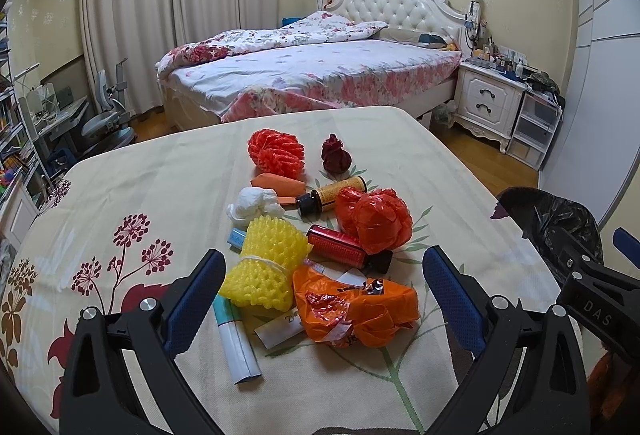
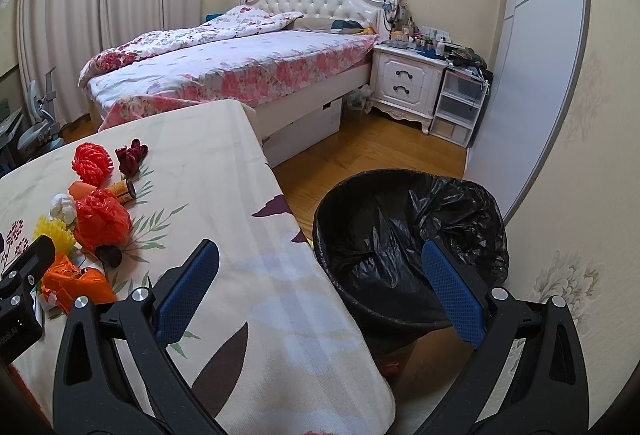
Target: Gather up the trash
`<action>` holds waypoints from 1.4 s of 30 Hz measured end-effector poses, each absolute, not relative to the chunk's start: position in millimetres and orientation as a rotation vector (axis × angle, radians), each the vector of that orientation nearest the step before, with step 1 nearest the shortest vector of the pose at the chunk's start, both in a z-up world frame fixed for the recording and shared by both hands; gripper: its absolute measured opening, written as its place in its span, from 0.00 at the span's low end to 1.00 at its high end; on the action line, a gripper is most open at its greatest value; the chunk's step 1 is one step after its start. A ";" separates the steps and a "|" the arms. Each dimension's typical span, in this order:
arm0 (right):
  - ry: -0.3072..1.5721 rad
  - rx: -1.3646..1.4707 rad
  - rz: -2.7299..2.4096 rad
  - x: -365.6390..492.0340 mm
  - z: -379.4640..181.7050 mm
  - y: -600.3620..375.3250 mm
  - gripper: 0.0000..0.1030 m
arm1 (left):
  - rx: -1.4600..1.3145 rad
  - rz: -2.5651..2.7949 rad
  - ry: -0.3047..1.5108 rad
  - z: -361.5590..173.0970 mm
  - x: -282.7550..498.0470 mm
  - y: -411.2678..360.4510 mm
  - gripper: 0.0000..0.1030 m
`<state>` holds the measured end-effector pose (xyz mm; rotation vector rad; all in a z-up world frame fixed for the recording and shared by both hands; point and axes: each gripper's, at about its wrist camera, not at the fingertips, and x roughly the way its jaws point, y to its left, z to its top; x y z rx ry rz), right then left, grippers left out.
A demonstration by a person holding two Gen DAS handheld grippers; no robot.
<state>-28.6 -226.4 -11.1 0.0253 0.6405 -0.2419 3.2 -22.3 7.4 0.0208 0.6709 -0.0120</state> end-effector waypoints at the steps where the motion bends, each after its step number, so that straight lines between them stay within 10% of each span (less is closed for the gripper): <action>1: 0.643 0.026 -0.241 -28.8 -12.8 -226.5 0.96 | 0.021 -0.012 0.671 7.1 3.3 -22.3 0.93; 23: 0.689 0.025 -0.199 -25.5 -19.5 -214.3 0.96 | 0.019 0.007 0.724 -11.2 0.1 7.0 0.89; 27: 0.714 0.022 -0.163 -26.5 -25.5 -206.4 0.85 | 0.018 0.022 0.758 -17.6 -5.8 18.8 0.76; 42: 0.752 0.030 -0.126 -24.6 -32.6 -201.0 0.74 | 0.002 0.064 0.796 -17.6 -12.3 41.4 0.75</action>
